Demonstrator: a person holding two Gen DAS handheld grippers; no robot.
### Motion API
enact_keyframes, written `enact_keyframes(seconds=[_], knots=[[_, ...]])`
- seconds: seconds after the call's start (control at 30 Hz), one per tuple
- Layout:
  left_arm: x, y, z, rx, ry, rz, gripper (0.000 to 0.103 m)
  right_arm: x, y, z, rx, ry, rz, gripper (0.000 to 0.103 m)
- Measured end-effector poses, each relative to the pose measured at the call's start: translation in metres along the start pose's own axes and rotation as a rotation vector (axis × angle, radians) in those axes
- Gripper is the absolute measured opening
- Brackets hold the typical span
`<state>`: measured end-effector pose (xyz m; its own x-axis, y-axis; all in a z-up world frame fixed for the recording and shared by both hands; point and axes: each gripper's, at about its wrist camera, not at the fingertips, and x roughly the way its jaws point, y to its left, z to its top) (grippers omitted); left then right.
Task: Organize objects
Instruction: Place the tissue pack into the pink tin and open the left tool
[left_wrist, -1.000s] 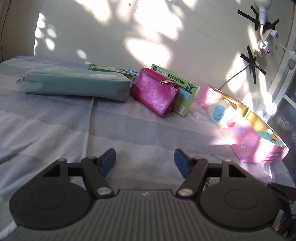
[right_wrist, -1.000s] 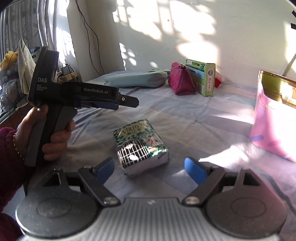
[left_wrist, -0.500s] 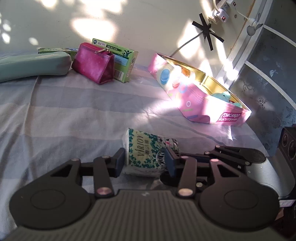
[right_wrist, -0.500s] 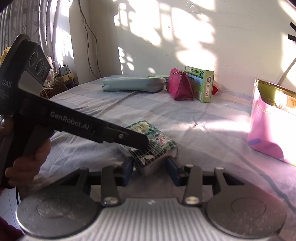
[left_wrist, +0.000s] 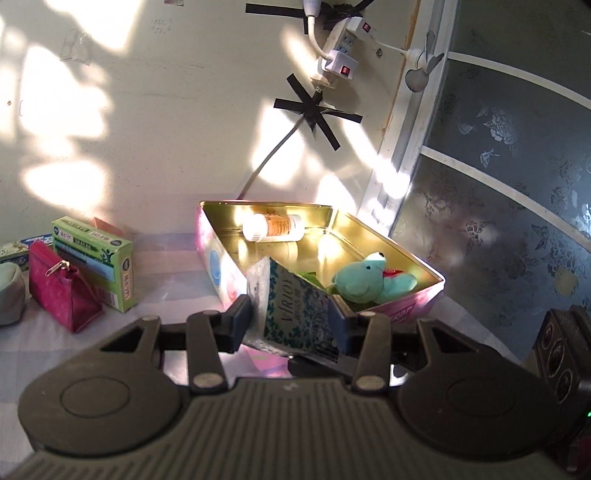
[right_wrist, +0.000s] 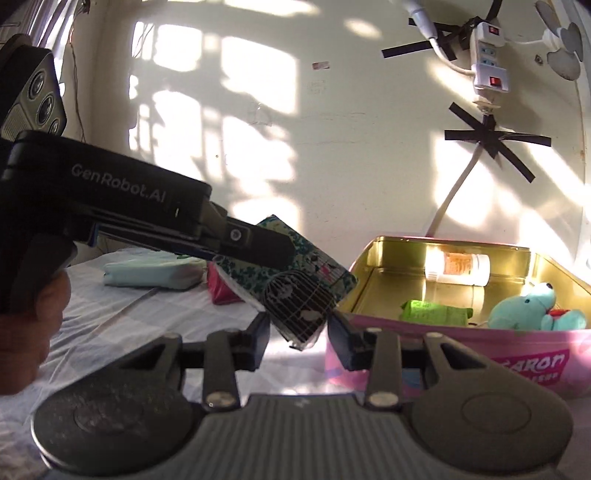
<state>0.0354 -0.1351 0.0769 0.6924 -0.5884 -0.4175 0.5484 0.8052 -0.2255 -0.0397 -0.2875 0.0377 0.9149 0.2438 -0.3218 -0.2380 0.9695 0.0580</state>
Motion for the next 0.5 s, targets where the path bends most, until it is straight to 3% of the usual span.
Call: enact_keyframes(seconds=[0.2, 0.4, 0.5], knots=[[0.053, -0.02, 0.015, 0.038, 0.028, 0.022, 0.048, 0.011, -0.044, 0.01, 0.061, -0.079, -0.095, 0.036], [0.088, -0.022, 0.006, 0.06, 0.071, 0.174, 0.049, 0.028, -0.072, -0.004, 0.137, -0.065, -0.24, 0.04], [0.083, -0.025, 0.0, 0.074, 0.039, 0.217, 0.052, 0.022, -0.072, -0.005, 0.12, -0.095, -0.27, 0.041]])
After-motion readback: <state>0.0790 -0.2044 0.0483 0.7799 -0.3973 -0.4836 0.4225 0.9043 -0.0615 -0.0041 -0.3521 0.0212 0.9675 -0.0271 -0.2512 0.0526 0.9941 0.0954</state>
